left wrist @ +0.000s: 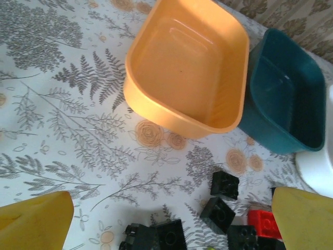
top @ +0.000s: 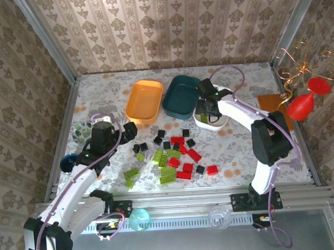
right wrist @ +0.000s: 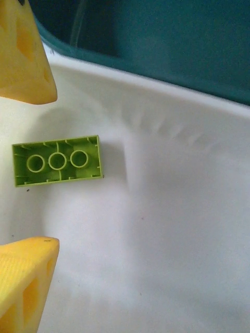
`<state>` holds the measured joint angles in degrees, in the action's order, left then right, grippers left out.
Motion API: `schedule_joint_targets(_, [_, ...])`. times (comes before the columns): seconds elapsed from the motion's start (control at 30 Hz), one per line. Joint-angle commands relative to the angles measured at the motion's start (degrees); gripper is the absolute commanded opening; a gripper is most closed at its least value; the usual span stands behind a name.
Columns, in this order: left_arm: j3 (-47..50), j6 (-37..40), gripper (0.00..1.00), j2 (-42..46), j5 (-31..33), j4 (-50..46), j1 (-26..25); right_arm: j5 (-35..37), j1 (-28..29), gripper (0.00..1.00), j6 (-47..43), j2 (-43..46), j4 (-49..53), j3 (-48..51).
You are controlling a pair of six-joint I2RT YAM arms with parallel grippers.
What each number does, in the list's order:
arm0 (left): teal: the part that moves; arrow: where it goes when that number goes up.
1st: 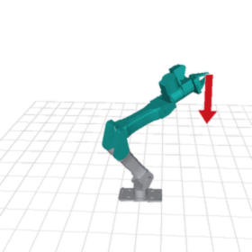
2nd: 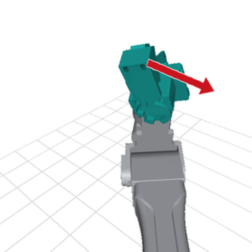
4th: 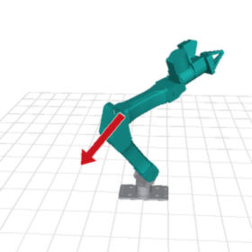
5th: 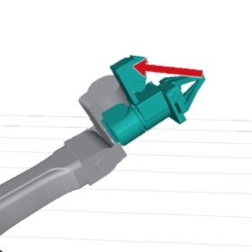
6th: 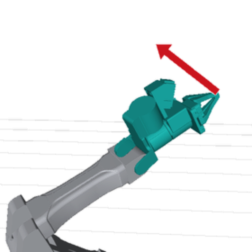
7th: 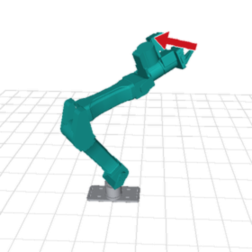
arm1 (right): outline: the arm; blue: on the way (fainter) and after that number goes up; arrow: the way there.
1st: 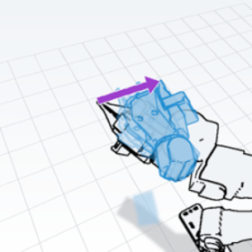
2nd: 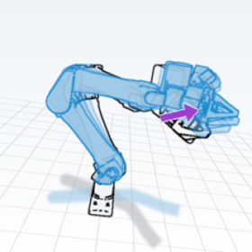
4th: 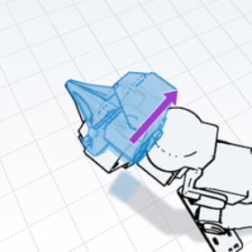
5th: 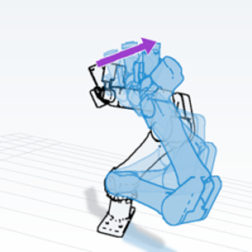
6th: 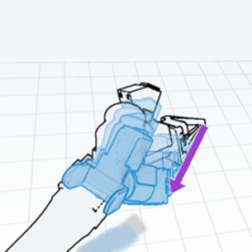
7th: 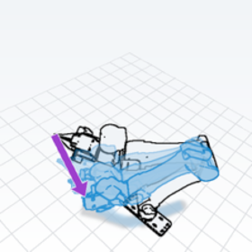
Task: Sort the legos into containers by color
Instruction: Pick up the lego from the middle-left of the table.
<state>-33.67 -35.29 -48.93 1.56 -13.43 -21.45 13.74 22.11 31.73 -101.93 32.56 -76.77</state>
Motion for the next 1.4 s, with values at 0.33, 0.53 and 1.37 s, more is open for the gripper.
schedule_joint_targets(0.33, [-4.7, 4.2, 0.89, -15.6, 7.1, -6.4, -6.2, 5.5, 7.6, 0.74, -0.4, 19.5, -10.3, 16.0])
schedule_joint_targets(0.53, [-2.8, 2.4, 0.69, -20.3, 7.6, -6.2, -9.3, 6.5, 7.7, 0.74, 0.4, 21.9, -9.6, 18.6])
schedule_joint_targets(1.37, [1.1, 2.4, 0.39, -28.4, 5.9, 3.0, -8.7, 7.8, 7.7, 0.74, 1.2, 24.3, -7.8, 19.1])
